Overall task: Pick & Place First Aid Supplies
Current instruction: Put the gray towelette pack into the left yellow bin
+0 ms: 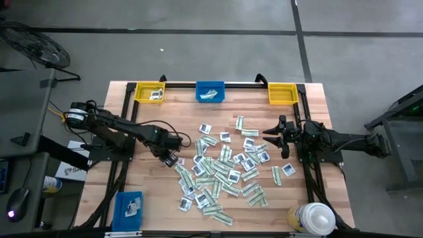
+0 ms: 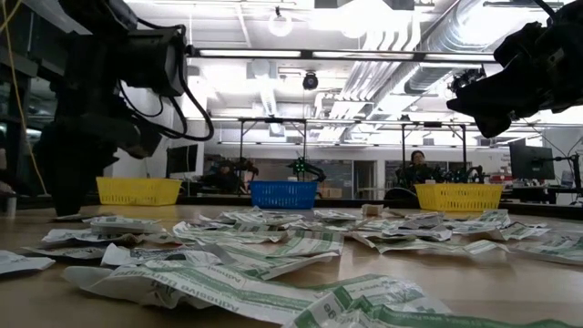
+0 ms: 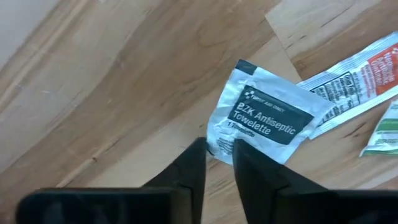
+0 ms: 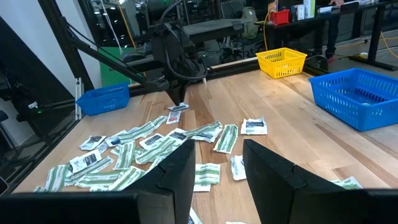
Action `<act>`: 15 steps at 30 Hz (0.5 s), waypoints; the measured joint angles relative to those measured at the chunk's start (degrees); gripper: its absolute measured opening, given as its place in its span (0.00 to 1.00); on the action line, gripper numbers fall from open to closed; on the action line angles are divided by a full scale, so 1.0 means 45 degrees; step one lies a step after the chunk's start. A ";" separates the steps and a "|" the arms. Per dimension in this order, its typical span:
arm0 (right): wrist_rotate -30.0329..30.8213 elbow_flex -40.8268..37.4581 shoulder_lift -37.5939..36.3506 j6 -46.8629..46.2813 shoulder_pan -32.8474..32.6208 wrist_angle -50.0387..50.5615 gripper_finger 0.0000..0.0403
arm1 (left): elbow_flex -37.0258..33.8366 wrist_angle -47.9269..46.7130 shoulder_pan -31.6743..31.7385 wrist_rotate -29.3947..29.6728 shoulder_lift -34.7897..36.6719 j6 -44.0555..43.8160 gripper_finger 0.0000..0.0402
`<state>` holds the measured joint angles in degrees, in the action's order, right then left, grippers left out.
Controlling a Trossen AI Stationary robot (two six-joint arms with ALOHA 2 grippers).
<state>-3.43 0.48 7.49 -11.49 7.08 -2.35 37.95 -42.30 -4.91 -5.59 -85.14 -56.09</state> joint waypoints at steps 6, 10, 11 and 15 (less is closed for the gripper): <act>0.0002 0.0000 0.0000 0.0000 0.0002 -0.0005 0.32 | -0.0005 0.0121 0.0000 -0.0106 -0.0015 -0.0133 0.01; 0.0002 0.0000 0.0000 0.0000 -0.0002 -0.0002 0.32 | 0.0061 0.0070 0.0000 -0.0121 -0.0031 -0.0207 0.01; -0.0003 0.0000 0.0000 0.0000 0.0000 0.0000 0.32 | 0.0142 -0.0001 0.0001 -0.0125 0.0002 -0.0203 0.01; 0.0000 0.0002 0.0000 0.0000 -0.0002 -0.0004 0.32 | 0.0595 -0.0341 0.0141 0.0016 0.0445 -0.0179 0.00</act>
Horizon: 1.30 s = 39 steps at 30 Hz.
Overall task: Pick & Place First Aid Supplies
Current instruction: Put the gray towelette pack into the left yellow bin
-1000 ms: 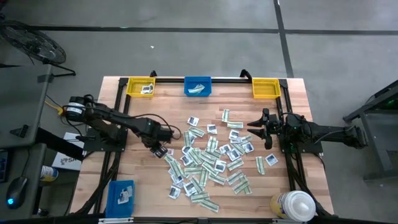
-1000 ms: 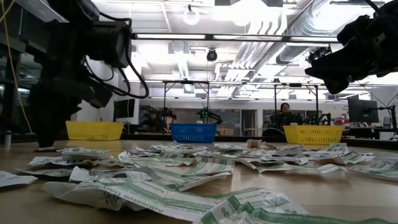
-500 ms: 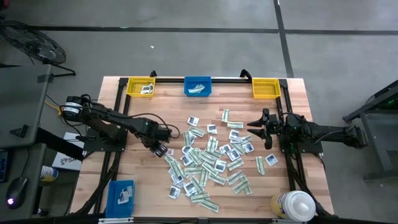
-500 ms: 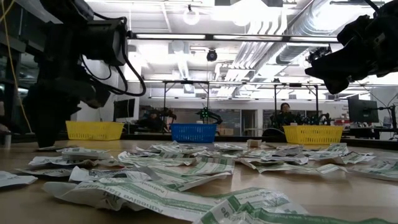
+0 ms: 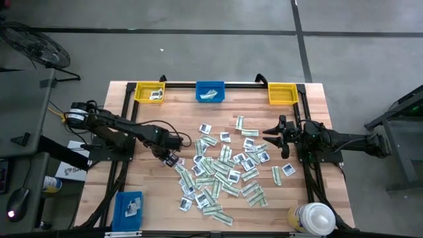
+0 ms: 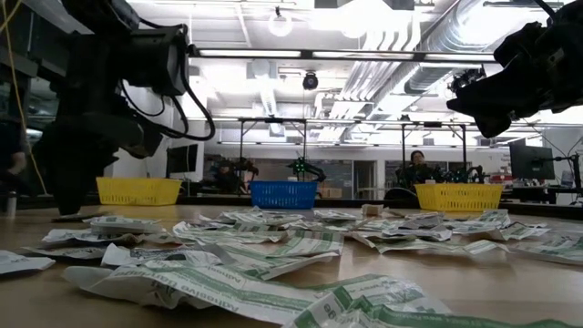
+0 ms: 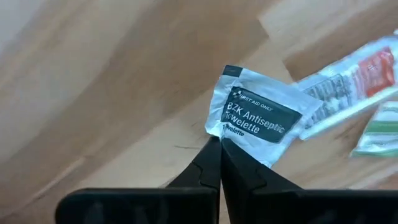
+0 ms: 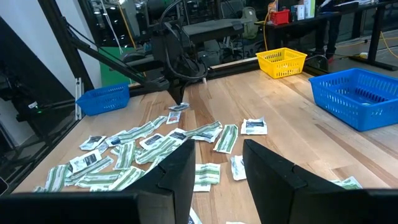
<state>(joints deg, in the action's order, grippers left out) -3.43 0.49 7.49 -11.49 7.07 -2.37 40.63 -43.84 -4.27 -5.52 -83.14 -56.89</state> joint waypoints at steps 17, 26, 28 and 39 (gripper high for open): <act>0.0001 -0.0002 0.0000 0.0000 0.0000 0.0004 0.32 | 0.2210 -0.2424 0.3628 0.0874 0.1677 0.3580 0.00; 0.0000 -0.0002 0.0000 0.0000 0.0005 0.0004 0.32 | 0.2314 -0.2368 0.7133 0.0830 0.1701 0.6736 0.00; 0.0001 -0.0001 0.0000 0.0000 0.0001 0.0004 0.32 | 0.2314 -0.2170 0.7905 0.0830 0.1701 0.7283 0.00; -0.0003 -0.0004 0.0000 0.0000 0.0001 0.0000 0.32 | 0.2602 -0.1523 1.1597 0.1071 0.1586 0.8264 0.00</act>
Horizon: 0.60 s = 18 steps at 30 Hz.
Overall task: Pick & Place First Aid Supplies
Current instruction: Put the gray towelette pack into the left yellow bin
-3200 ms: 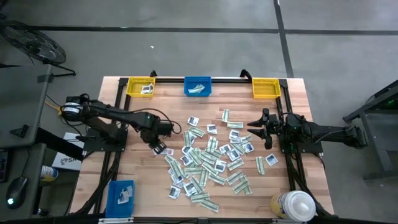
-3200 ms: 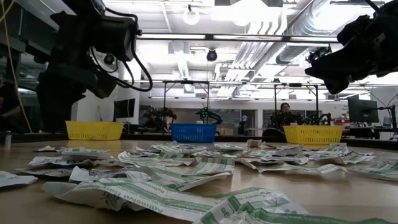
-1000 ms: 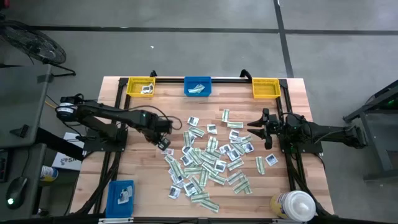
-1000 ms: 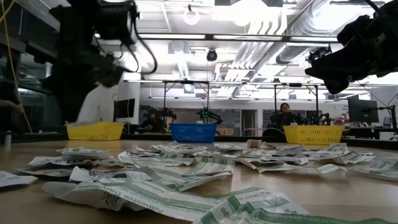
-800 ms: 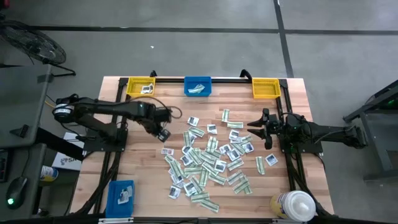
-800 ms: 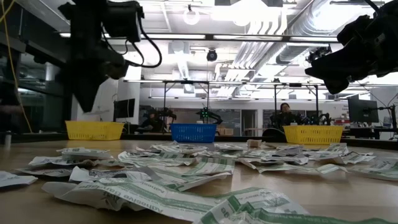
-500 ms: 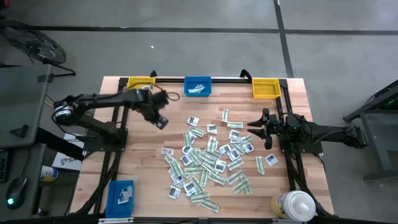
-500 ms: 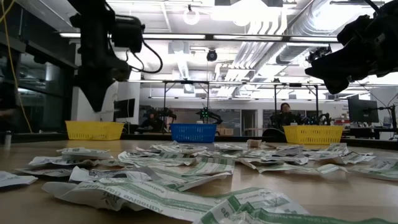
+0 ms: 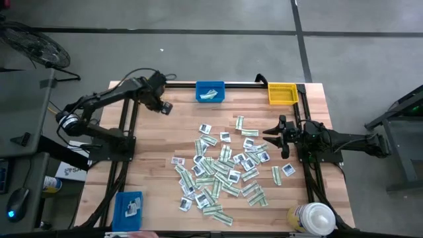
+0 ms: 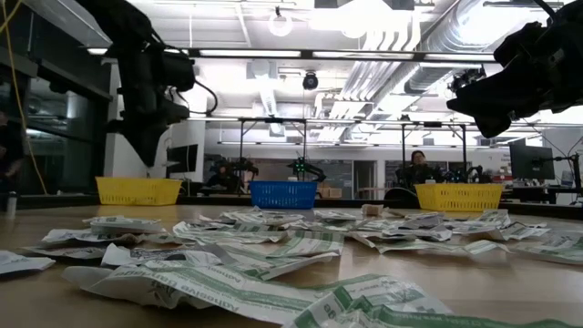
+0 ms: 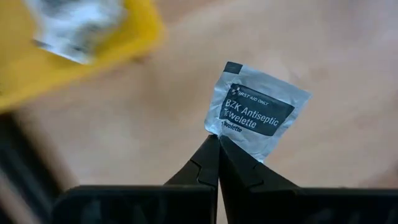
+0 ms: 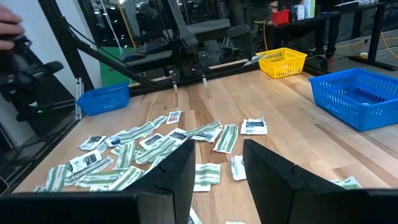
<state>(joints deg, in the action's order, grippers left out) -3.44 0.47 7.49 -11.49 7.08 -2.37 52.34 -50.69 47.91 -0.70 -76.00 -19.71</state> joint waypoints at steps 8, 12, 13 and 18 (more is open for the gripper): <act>0.0001 0.0000 0.0000 0.0000 -0.0001 0.0000 0.32 | 0.1537 -0.0239 0.1681 0.1112 -0.0938 -0.0749 0.00; 0.0002 0.0002 0.0000 0.0000 -0.0001 -0.0001 0.32 | 0.2137 -0.0443 0.2245 0.1974 -0.1637 -0.1342 0.00; 0.0004 0.0004 0.0000 0.0000 0.0003 0.0003 0.32 | 0.2212 -0.0492 0.2359 0.2045 -0.1827 -0.1471 0.00; 0.0001 0.0004 0.0000 0.0000 -0.0001 0.0000 0.32 | 0.2425 -0.0707 0.2557 0.2818 -0.2578 -0.2348 0.00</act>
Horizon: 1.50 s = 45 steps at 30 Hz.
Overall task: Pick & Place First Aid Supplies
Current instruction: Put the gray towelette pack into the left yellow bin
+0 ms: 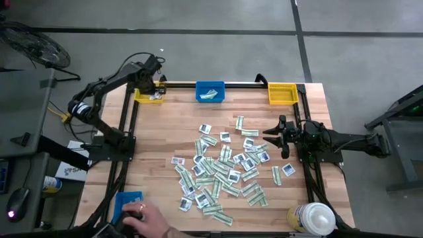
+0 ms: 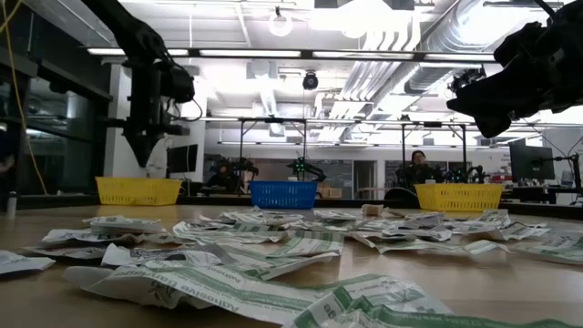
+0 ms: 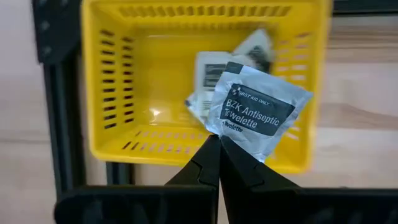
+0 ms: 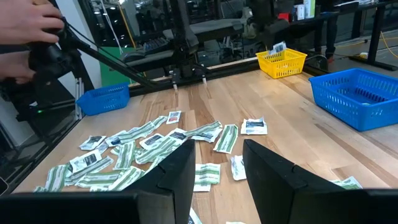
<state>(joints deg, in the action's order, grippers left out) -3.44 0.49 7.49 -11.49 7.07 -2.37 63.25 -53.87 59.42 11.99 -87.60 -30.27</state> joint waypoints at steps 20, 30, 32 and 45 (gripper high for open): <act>0.0002 -0.0004 0.0000 0.0000 0.0002 0.0004 0.32 | 0.0716 -0.0038 0.0073 0.0104 -0.1012 -0.1973 0.00; -0.0001 -0.0001 0.0000 0.0000 0.0003 0.0002 0.32 | 0.0717 -0.0075 0.0155 -0.0203 -0.1012 -0.2013 0.17; 0.0004 -0.0004 0.0000 0.0000 -0.0001 0.0004 0.32 | 0.0717 -0.0071 0.0140 -0.0242 -0.1012 -0.1992 0.21; 0.0001 -0.0003 0.0005 0.0000 0.0001 -0.0001 0.32 | 0.0726 -0.0830 -0.0870 -0.2399 -0.0173 0.1068 0.25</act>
<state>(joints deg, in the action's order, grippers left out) -3.44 0.48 7.51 -11.49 7.08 -2.37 66.52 -57.61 55.50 1.19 -88.38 -25.46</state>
